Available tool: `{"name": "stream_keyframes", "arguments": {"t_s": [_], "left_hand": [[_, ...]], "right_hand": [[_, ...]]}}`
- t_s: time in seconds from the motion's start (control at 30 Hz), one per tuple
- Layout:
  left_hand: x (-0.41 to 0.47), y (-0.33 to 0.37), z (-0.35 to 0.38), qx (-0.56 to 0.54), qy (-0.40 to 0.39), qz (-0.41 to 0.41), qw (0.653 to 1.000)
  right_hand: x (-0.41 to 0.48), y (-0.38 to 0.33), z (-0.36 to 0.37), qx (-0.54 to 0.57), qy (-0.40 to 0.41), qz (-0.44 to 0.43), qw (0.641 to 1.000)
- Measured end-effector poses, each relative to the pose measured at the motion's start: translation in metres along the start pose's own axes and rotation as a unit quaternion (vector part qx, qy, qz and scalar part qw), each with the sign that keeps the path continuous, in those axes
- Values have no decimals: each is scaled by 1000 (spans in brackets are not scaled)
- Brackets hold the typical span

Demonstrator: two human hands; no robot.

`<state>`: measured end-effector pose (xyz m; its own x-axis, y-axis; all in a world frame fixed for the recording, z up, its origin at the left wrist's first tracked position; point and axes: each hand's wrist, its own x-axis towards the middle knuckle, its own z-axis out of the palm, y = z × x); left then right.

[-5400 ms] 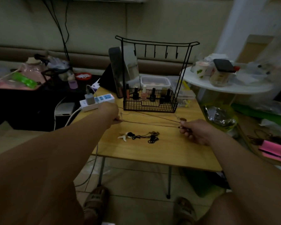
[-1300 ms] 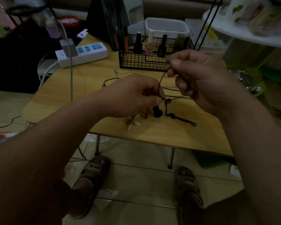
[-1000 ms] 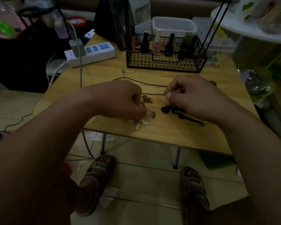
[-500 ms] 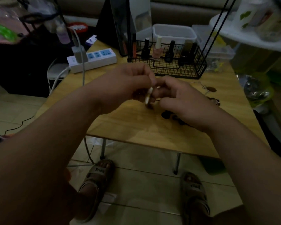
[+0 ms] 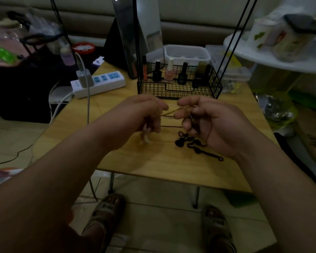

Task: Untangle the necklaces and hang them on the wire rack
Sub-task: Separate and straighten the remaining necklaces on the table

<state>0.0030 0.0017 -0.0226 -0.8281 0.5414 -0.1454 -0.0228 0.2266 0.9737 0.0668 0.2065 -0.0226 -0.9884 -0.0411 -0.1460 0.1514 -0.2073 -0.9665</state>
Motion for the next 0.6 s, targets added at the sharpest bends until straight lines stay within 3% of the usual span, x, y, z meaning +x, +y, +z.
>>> {"name": "stream_keyframes", "arguments": {"t_s": [0.2, 0.4, 0.6], "left_hand": [[-1, -3, 9, 53, -71, 19, 996], [3, -1, 4, 11, -18, 26, 999], [6, -1, 10, 14, 31, 8, 999]], "right_hand": [[-1, 2, 1, -6, -12, -2, 1000], [-3, 1, -8, -58, 9, 12, 998], [-5, 0, -8, -26, 8, -9, 1000]]}}
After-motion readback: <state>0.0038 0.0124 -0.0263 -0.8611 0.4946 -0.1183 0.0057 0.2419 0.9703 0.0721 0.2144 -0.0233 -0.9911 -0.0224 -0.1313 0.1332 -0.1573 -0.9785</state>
